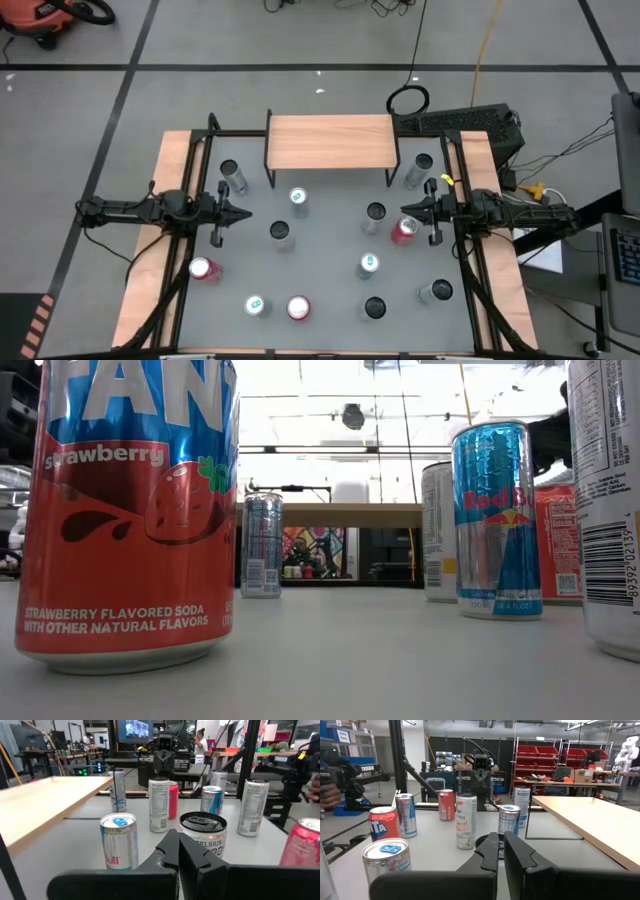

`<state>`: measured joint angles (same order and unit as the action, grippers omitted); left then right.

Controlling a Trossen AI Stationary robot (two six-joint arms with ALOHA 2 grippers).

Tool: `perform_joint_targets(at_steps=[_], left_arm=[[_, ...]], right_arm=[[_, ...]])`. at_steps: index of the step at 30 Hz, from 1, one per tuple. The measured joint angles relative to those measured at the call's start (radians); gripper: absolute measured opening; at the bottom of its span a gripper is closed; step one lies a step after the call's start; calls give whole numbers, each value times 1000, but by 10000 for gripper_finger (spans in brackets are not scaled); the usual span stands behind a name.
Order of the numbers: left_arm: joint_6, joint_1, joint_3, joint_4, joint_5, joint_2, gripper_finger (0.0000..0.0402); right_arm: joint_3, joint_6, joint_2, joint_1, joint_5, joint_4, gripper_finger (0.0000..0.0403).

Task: Place canned beverage on shelf
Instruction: Put the left yellow soda can on the shelf

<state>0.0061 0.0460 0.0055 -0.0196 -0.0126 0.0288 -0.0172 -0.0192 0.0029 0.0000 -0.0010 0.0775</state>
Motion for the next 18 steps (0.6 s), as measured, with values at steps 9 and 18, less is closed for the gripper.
perform_joint_targets(at_steps=[9,18], left_arm=[[-19,0,127,105,-56,19,0],[-80,0,387,330,-72,143,0]], right_arm=[[0,1,0,0,0,-14,0],[0,0,0,0,0,-43,0]])
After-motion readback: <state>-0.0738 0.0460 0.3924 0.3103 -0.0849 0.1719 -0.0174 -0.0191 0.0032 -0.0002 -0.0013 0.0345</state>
